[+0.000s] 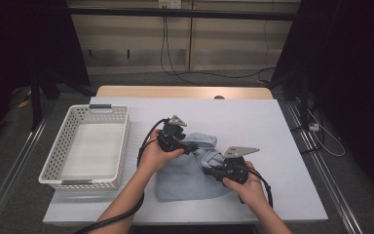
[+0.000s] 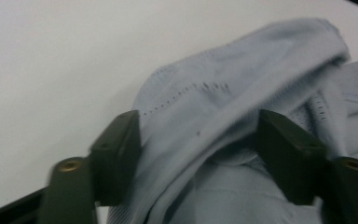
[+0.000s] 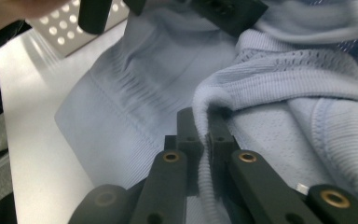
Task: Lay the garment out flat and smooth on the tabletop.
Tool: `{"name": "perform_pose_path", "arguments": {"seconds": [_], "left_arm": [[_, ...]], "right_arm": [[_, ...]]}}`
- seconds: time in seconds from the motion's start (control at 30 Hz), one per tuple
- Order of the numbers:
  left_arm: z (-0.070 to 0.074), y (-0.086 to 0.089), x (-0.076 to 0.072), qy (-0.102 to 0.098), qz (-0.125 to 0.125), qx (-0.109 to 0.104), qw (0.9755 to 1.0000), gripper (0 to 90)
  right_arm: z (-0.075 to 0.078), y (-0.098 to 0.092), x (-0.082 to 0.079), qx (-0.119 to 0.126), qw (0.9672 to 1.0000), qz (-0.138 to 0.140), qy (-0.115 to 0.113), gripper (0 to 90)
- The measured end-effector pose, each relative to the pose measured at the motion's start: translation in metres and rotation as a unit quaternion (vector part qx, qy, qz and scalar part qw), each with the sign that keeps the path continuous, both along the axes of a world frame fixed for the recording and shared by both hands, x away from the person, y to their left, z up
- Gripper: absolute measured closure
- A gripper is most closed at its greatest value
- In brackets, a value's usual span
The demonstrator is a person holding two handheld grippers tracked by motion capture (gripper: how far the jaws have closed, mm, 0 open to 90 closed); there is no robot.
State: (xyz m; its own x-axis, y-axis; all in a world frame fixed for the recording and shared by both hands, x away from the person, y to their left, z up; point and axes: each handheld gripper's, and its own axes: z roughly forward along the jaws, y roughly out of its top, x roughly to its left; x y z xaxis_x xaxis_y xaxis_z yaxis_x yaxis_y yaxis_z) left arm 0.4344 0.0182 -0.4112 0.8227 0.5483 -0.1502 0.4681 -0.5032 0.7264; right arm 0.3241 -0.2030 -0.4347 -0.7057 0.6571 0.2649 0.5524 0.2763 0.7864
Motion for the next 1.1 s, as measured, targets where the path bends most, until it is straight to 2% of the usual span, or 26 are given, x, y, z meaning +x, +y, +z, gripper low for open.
{"name": "perform_pose_path", "arguments": {"seconds": [0.07, 0.13, 0.17, 0.23, 0.33, 0.43, 0.53, 0.6, 0.63, 0.77, 0.9, 1.1], "left_arm": [[0.0, 0.001, -0.001, 0.005, 0.001, 0.005, 1.0, 51.8], [0.002, 0.005, 0.0, 0.017, 0.02, 0.003, 0.9996, 67.3], [0.003, 0.009, 0.001, 0.032, 0.034, -0.011, 0.9988, 75.7], [0.007, 0.019, 0.003, 0.049, 0.05, -0.035, 0.997, 81.2], [0.01, 0.032, 0.003, 0.055, 0.064, -0.047, 0.9953, 83.1], [0.01, 0.045, 0.001, 0.066, 0.078, -0.069, 0.9924, 83.4], [0.006, 0.049, -0.002, 0.08, 0.071, -0.078, 0.9911, 83.5], [0.002, 0.05, -0.004, 0.095, 0.065, -0.088, 0.9894, 83.6], [0.001, 0.05, -0.005, 0.098, 0.063, -0.086, 0.9894, 83.7], [0.001, 0.051, -0.006, 0.11, 0.062, -0.097, 0.9872, 83.8], [-0.003, 0.05, -0.006, 0.114, 0.061, -0.094, 0.9871, 83.9], [-0.004, 0.049, -0.007, 0.121, 0.056, -0.09, 0.9869, 84.0]], "right_arm": [[-0.001, 0.001, -0.002, -0.007, 1.0, 0.0, -0.001, 87.6], [-0.002, 0.001, -0.003, -0.008, 1.0, 0.001, -0.001, 87.6], [-0.002, 0.0, -0.003, -0.008, 1.0, 0.001, 0.001, 87.6], [-0.002, -0.002, -0.005, -0.011, 0.9999, 0.003, 0.002, 87.6], [-0.001, -0.008, -0.009, -0.02, 0.9998, 0.006, 0.0, 87.6], [-0.004, -0.011, -0.013, -0.033, 0.9994, 0.007, 0.004, 87.6], [-0.009, -0.012, -0.014, -0.036, 0.9993, 0.006, 0.007, 87.7], [-0.008, -0.011, -0.013, -0.037, 0.9993, 0.005, 0.003, 87.3], [-0.007, -0.01, -0.013, -0.036, 0.9994, 0.004, 0.002, 86.3], [0.003, -0.009, -0.011, -0.029, 0.9996, 0.002, 0.0, 77.8], [0.013, -0.011, -0.01, -0.027, 0.9996, -0.005, -0.006, 69.1], [0.032, -0.021, -0.004, -0.016, 0.9992, -0.031, -0.017, 55.9]]}}
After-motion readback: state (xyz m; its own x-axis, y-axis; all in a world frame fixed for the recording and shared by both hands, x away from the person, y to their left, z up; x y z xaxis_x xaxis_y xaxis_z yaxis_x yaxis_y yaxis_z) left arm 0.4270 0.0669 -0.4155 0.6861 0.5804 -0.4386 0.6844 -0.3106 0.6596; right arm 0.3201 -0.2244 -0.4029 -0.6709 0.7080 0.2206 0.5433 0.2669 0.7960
